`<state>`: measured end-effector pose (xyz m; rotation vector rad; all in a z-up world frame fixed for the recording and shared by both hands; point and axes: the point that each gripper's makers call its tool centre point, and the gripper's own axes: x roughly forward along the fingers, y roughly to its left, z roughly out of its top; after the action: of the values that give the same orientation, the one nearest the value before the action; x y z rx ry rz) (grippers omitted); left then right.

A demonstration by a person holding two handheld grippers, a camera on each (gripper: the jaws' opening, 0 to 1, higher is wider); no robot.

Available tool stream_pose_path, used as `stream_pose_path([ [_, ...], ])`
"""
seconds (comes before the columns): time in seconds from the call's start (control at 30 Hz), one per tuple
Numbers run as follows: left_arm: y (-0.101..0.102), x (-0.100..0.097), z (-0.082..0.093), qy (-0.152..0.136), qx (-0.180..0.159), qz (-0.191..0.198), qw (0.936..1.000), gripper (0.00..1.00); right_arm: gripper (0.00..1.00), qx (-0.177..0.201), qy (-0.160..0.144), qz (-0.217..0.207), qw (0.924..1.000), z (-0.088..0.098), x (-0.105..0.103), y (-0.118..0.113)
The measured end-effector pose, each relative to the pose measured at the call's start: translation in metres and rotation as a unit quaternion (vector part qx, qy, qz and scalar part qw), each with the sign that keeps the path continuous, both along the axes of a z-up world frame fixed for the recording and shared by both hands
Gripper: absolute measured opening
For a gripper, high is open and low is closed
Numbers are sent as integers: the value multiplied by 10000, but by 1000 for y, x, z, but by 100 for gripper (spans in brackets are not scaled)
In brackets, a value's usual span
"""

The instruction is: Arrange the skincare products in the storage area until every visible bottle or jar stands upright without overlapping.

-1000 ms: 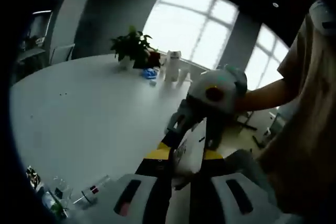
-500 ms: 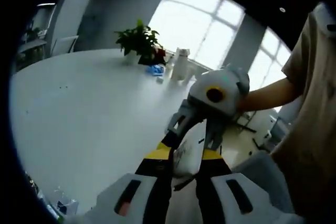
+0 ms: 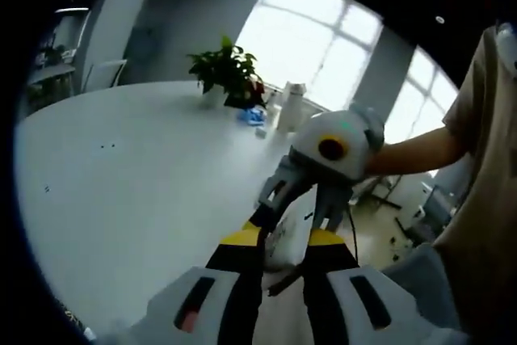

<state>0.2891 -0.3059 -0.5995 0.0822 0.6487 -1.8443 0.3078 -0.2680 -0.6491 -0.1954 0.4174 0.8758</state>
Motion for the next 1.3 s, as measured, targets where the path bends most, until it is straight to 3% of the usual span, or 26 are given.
stream_pose_path([
  [0.2, -12, 12, 1, -274, 100, -118, 9995, 14, 19, 40, -69, 9, 10000, -1, 16, -9],
  [0.53, -20, 36, -6, -282, 234, 183, 9992, 14, 20, 318, -115, 71, 9994, 0, 27, -14],
  [0.7, -19, 37, -9, -495, 247, 242, 9982, 14, 21, 254, -82, 190, 9995, -1, 30, -13],
  [1.3, -14, 33, -17, -573, 366, 221, 9974, 19, 25, 13, 100, 26, 9999, -9, 25, -17],
])
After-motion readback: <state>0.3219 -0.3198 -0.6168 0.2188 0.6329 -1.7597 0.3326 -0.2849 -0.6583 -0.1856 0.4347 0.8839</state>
